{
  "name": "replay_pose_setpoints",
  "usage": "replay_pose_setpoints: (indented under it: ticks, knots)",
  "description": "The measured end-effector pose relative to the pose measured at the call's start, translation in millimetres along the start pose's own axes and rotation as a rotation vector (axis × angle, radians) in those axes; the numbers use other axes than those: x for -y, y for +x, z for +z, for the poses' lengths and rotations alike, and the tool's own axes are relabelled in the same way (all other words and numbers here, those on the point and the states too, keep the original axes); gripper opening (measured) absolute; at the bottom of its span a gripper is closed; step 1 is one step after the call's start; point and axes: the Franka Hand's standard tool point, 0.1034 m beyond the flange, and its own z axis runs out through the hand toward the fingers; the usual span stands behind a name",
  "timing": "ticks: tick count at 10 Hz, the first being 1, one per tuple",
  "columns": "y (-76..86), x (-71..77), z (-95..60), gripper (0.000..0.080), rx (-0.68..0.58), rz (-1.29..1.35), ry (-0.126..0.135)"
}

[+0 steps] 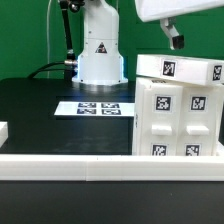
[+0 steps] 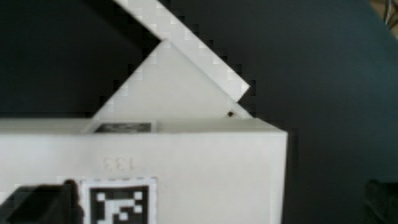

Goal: Assemble cabinet

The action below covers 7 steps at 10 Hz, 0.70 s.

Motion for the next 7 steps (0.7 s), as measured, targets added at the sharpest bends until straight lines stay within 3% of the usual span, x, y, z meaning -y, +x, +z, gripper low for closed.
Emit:
replay_pose_setpoints:
  ticks: [7]
  knots:
    - [1.9,-11.0,7.7,0.0797,0.018,-0.873,-0.054]
